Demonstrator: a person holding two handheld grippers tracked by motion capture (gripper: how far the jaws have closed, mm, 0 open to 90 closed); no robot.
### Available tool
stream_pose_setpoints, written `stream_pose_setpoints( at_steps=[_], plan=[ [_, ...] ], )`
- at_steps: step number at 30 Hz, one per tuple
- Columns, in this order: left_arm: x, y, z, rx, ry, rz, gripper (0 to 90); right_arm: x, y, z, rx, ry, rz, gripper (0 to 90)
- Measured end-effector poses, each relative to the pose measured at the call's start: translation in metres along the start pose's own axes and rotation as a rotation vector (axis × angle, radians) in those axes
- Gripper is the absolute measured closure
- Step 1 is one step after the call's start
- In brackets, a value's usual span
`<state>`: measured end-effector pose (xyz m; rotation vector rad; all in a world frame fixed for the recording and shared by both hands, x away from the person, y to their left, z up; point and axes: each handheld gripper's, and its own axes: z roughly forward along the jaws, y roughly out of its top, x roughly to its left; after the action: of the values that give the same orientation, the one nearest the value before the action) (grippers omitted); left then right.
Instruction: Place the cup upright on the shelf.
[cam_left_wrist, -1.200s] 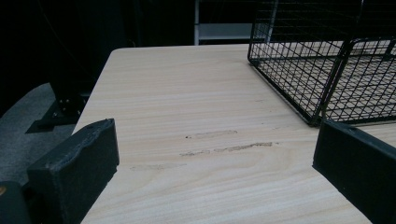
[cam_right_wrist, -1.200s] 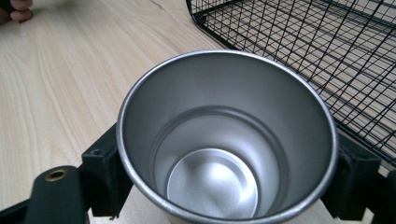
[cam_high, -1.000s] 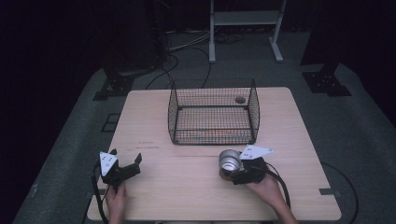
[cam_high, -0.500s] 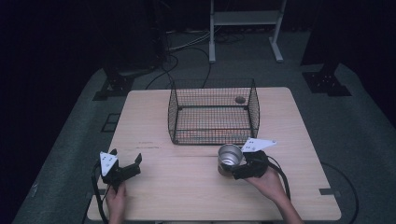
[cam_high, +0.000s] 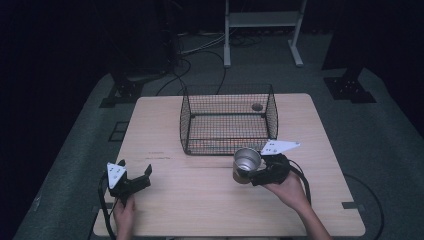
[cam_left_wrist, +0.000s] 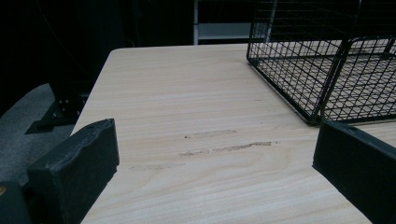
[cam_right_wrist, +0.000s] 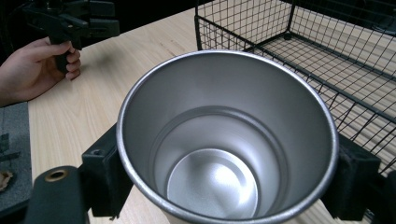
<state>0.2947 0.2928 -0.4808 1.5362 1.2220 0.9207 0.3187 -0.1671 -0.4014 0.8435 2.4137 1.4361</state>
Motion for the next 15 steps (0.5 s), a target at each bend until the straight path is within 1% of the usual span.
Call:
stream_pose_setpoints(
  at_steps=[6, 7, 15],
  plan=[
    [0.0, 0.0, 0.0, 0.0, 0.0, 0.0, 0.0, 0.0, 0.008, -0.002, 0.004, -0.005, -0.009, 17.9],
    [0.0, 0.0, 0.0, 0.0, 0.0, 0.0, 0.0, 0.0, 0.012, -0.002, 0.004, -0.011, -0.021, 17.9],
    [0.0, 0.0, 0.0, 0.0, -0.001, -0.001, 0.0, -0.001, 0.026, -0.001, 0.004, 0.001, -0.029, 17.9]
  ],
)
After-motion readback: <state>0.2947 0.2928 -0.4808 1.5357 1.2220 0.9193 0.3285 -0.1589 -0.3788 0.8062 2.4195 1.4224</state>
